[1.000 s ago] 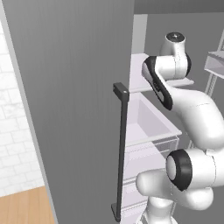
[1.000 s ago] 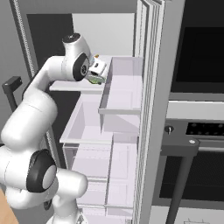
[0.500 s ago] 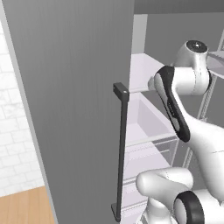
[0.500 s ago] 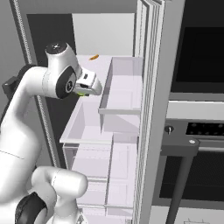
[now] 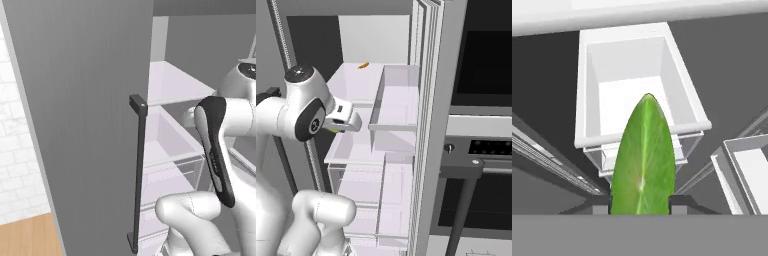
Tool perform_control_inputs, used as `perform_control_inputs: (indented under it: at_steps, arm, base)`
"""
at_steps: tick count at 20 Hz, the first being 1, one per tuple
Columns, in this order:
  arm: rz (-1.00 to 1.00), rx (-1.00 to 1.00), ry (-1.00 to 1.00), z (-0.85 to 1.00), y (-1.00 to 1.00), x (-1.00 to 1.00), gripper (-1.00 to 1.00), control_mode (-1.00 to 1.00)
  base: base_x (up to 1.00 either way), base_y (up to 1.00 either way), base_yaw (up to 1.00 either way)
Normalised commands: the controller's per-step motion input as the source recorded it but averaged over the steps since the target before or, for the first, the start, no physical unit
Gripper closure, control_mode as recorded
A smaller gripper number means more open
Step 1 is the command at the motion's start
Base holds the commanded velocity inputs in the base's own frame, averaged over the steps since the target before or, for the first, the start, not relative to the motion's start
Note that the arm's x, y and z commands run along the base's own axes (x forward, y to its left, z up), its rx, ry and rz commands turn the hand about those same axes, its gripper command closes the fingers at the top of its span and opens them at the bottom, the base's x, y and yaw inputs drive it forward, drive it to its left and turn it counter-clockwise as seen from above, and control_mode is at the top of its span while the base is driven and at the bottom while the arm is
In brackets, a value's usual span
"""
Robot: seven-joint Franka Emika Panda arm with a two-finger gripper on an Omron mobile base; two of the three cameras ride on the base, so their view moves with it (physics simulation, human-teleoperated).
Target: Grab a lemon wedge from the fridge and one ice cube from the ice bowl, and put them in the glass of lemonade.
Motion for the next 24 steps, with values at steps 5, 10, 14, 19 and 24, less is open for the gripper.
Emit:
perform_control_inputs:
  at_steps: [5,10,14,19,24]
  arm:
    - [0.01,-0.04,0.22,-0.34,0.02,-0.80,1.00,-1.00]
    - [0.02,0.00,0.04,0.05,0.08,-0.88,1.00,-1.00]
    - [0.06,0.00,-0.01,0.01,0.01,-1.00,1.00,-1.00]
    - [0.00,0.00,-0.01,0.00,0.00,-0.19,1.00,-1.00]
    - [0.00,0.00,0.00,0.00,0.00,0.00,1.00,-1.00]
  base:
    - [0.00,0.00,0.00]
    - [0.00,0.00,0.00]
    - [0.00,0.00,0.00]
    - [0.00,0.00,0.00]
    - [0.00,0.00,0.00]
